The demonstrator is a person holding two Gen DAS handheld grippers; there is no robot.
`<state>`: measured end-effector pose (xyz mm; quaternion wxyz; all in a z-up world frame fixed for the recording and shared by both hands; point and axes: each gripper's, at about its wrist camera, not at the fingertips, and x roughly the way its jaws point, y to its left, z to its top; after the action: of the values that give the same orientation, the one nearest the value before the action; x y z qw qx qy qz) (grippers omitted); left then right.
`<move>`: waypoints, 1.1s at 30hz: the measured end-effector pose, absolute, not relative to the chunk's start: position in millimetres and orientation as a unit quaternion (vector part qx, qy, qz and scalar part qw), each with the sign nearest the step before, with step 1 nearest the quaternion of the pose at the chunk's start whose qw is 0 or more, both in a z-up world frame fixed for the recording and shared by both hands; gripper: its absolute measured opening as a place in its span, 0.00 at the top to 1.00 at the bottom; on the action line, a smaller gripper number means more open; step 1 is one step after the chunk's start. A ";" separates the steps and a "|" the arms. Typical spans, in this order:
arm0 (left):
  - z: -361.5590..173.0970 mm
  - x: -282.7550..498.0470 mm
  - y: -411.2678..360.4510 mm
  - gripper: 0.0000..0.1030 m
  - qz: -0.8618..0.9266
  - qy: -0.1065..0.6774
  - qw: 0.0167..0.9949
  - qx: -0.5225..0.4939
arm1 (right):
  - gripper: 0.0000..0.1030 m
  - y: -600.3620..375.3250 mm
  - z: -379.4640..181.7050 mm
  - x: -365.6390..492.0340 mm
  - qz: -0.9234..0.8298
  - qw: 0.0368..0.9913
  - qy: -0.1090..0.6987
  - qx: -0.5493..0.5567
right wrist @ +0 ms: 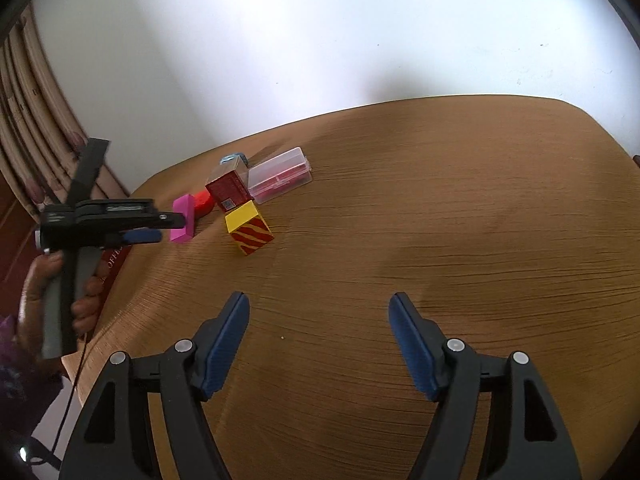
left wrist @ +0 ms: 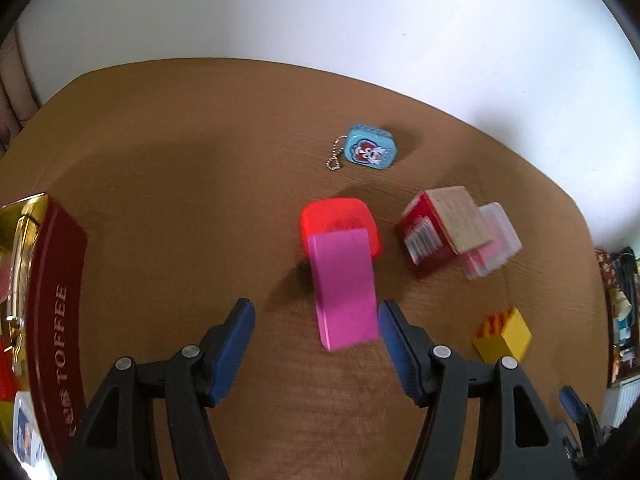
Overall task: Organize rigid objects
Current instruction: 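Reach the left tool to the pink eraser and grasp it, then carry the pink eraser to the tin with the left tool while the right tool grasps the yellow block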
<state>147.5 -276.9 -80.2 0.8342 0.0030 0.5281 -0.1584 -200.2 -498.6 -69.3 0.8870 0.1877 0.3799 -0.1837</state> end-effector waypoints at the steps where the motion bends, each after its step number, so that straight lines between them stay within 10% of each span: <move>1: -82.1 150.0 -277.4 0.36 -0.157 0.525 0.836 -0.001 | 0.32 -498.7 -69.2 -200.9 -0.179 0.887 0.381 0.189; 9: -89.7 159.5 -273.2 0.37 -0.151 0.496 0.855 -0.028 | 0.30 -498.5 -69.7 -201.8 -0.169 0.886 0.385 0.195; 11: -90.4 156.0 -274.1 0.71 -0.150 0.492 0.857 -0.019 | 0.29 -499.3 -70.2 -201.5 -0.169 0.885 0.387 0.197; 33: -86.0 76.3 -204.2 0.70 -0.183 0.508 0.841 -0.036 | 0.27 -469.9 -58.4 -140.0 -0.115 0.897 0.415 0.100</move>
<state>76.3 -204.2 -86.0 0.8411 -0.0359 0.5079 -0.1826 -140.0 -469.9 -58.4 0.8969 0.1002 0.4150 -0.1152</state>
